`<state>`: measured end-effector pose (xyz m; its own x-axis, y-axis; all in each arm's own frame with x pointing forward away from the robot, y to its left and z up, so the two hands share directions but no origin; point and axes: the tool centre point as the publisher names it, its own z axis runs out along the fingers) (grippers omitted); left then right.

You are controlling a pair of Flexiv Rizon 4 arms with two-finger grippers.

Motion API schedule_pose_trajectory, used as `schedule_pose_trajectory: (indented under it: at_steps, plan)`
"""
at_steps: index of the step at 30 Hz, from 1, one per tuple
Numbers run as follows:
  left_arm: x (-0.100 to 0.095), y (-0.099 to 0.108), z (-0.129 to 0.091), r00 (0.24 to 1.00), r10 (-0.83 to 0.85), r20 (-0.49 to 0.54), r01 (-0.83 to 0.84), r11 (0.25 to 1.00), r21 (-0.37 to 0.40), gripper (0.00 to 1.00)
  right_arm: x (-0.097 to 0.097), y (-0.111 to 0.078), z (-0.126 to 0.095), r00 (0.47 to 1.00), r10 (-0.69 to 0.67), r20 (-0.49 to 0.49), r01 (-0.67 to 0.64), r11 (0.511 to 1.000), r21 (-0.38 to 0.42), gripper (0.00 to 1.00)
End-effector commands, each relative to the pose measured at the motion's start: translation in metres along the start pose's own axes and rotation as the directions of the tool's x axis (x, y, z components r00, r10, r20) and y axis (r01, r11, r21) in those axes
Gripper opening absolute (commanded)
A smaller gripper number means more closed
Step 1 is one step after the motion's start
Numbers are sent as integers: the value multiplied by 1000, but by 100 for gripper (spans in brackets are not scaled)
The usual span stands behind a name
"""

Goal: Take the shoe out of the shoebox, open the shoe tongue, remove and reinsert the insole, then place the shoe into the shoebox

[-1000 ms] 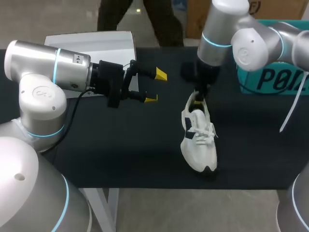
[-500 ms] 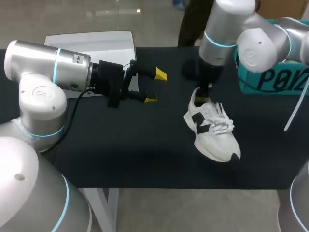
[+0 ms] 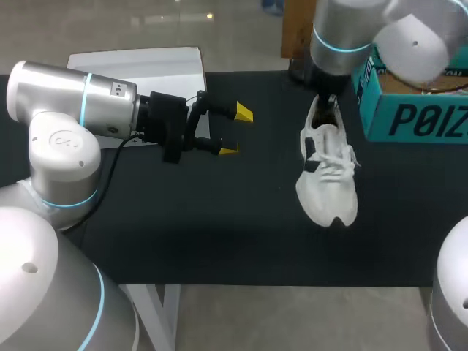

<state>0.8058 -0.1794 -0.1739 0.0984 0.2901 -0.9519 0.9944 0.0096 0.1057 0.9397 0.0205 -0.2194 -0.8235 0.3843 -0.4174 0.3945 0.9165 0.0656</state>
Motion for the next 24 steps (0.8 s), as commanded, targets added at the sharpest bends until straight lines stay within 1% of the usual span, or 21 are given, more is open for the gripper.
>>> schedule_pose_trajectory:
  at_steps: [1, 4, 6, 7, 9, 10, 11, 12, 13, 14, 15, 16, 17, 18, 24]
  plan:
    - [0, 0, 0, 1000, 1, -4, -1, 1000, 1, 100, -32, -12, -62, 995, 82, 64, -87, 994, 69, 0]
    - [0, 0, 0, 1000, 1, -4, -1, 1000, 1, 100, -61, -24, -64, 986, 140, 91, -149, 984, 103, 0]
    - [0, 0, 0, 1000, 1, -4, -1, 1000, 1, 100, -79, -31, -64, 976, 173, 130, -192, 969, 153, 0]
    - [0, 0, 0, 1000, 1, -4, -1, 1000, 1, 100, -92, -36, -63, 970, 191, 150, -216, 961, 171, 0]
    - [0, 0, 0, 1000, 1, -4, -1, 1000, 1, 100, -114, -47, -62, 962, 224, 158, -253, 947, 198, 0]
    - [0, 0, 0, 1000, 1, -4, -1, 1000, 1, 100, -120, -51, -61, 959, 233, 161, -263, 944, 200, 0]
    - [0, 0, 0, 1000, 1, -4, -1, 1000, 1, 100, -131, -58, -61, 953, 253, 166, -285, 937, 204, 0]
    - [0, 0, 0, 1000, 1, -4, -1, 1000, 1, 100, -137, -63, -60, 948, 271, 166, -302, 930, 209, 0]
    - [0, 0, 0, 1000, 1, -4, -1, 1000, 1, 100, -149, -73, -58, 939, 296, 176, -332, 916, 227, 0]
    - [0, 0, 0, 1000, 1, -4, -1, 1000, 1, 100, -154, -77, -56, 934, 309, 179, -345, 909, 234, 0]
    - [0, 0, 0, 1000, 1, -4, -1, 1000, 1, 100, -164, -86, -52, 928, 332, 172, -365, 902, 232, 0]
    - [0, 0, 0, 1000, 1, -4, -1, 1000, 1, 100, -170, -91, -50, 925, 341, 166, -372, 899, 229, 0]
    - [0, 0, 0, 1000, 1, -4, -1, 1000, 1, 100, -180, -100, -44, 923, 353, 156, -382, 892, 243, 0]
    - [0, 0, 0, 1000, 1, -4, -1, 1000, 1, 100, -185, -105, -41, 924, 353, 150, -380, 896, 232, 0]
    - [0, 0, 0, 1000, 1, -4, -1, 1000, 1, 100, -185, -105, -41, 924, 353, 150, -380, 896, 232, 0]
